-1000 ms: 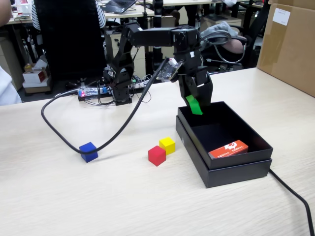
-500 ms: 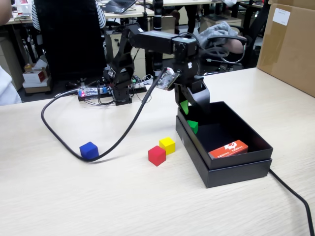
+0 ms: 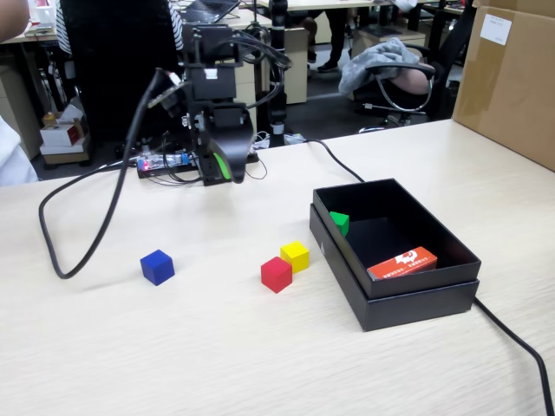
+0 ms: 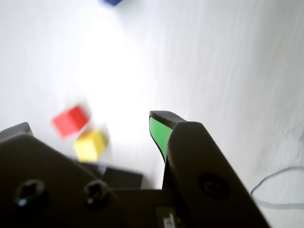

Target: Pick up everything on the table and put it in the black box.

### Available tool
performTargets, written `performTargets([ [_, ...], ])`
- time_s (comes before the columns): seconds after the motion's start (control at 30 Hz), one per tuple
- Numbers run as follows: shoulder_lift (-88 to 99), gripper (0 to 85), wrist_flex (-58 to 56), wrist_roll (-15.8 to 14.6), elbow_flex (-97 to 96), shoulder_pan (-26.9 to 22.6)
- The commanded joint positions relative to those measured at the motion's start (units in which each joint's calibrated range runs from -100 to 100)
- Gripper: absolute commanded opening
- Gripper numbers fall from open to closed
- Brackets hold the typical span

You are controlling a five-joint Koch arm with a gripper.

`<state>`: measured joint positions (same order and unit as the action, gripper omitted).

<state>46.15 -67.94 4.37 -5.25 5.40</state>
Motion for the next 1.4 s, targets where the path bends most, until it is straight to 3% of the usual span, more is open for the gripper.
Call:
performTargets([
  [0.0, 3.94, 49.1, 4.92, 3.52, -2.37, 4.10],
  [0.33, -7.88, 49.6, 11.75, 5.86, -7.90, 9.82],
  [1.0, -44.26, 44.1, 12.26, 8.16, 16.58, 10.70],
  [1.13, -46.55, 34.3, 12.26, 8.55, 16.94, 10.70],
  [1.2, -46.89, 23.7, 12.26, 8.64, 17.58, 10.60],
  [1.23, -47.35, 11.6, 12.26, 8.79, 18.21, 10.45],
  [1.37, -47.35, 1.9, 12.09, 9.04, 18.03, 10.40],
])
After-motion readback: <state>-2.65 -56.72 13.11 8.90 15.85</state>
